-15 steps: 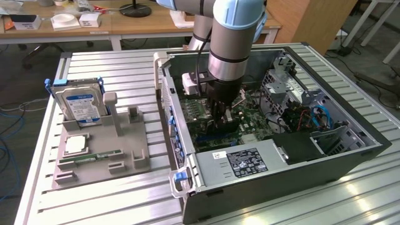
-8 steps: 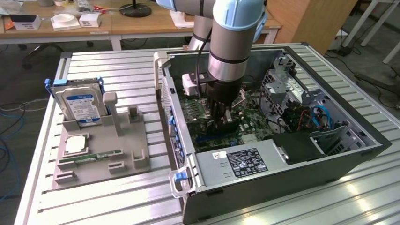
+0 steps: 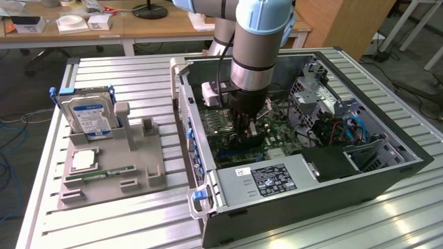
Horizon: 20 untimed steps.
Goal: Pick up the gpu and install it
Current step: 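Insert the gpu into the slot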
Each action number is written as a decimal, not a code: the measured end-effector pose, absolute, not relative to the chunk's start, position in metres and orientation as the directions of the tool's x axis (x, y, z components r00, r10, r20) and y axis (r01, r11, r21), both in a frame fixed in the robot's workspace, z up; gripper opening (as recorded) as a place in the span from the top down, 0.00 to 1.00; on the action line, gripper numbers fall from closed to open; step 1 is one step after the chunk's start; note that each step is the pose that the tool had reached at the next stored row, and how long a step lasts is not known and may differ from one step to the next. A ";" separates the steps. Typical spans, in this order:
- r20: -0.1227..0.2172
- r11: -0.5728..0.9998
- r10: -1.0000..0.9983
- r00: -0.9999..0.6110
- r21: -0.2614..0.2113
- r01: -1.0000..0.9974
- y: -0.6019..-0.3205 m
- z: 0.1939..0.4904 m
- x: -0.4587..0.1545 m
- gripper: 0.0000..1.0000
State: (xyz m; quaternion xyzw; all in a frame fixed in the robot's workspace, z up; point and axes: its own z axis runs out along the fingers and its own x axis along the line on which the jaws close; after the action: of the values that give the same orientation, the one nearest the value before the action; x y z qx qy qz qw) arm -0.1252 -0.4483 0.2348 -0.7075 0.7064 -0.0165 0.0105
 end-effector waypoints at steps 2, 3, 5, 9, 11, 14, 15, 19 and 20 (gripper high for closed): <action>0.009 -0.002 -1.000 0.001 -0.039 -0.999 -0.448 0.235 -0.125 0.74; 0.007 -0.002 -1.000 0.002 -0.037 -0.999 -0.448 0.235 -0.125 0.74; 0.009 -0.002 -1.000 0.001 -0.039 -0.999 -0.448 0.235 -0.125 0.74; 0.009 -0.001 -1.000 0.001 -0.038 -0.999 -0.449 0.238 -0.125 0.74; 0.003 -0.001 -1.000 0.001 -0.037 -0.999 -0.448 0.242 -0.125 0.74; 0.002 -0.002 -1.000 0.001 -0.036 -0.999 -0.448 0.242 -0.125 0.74; 0.002 -0.002 -1.000 0.001 -0.036 -0.999 -0.448 0.243 -0.125 0.74; 0.003 -0.002 -1.000 0.001 -0.036 -0.999 -0.448 0.243 -0.125 0.74; 0.002 -0.002 -1.000 0.001 -0.036 -0.999 -0.448 0.244 -0.125 0.74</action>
State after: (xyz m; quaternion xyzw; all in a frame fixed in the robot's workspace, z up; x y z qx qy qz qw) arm -0.1254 -0.4482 0.2437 -0.7075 0.7065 -0.0135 0.0119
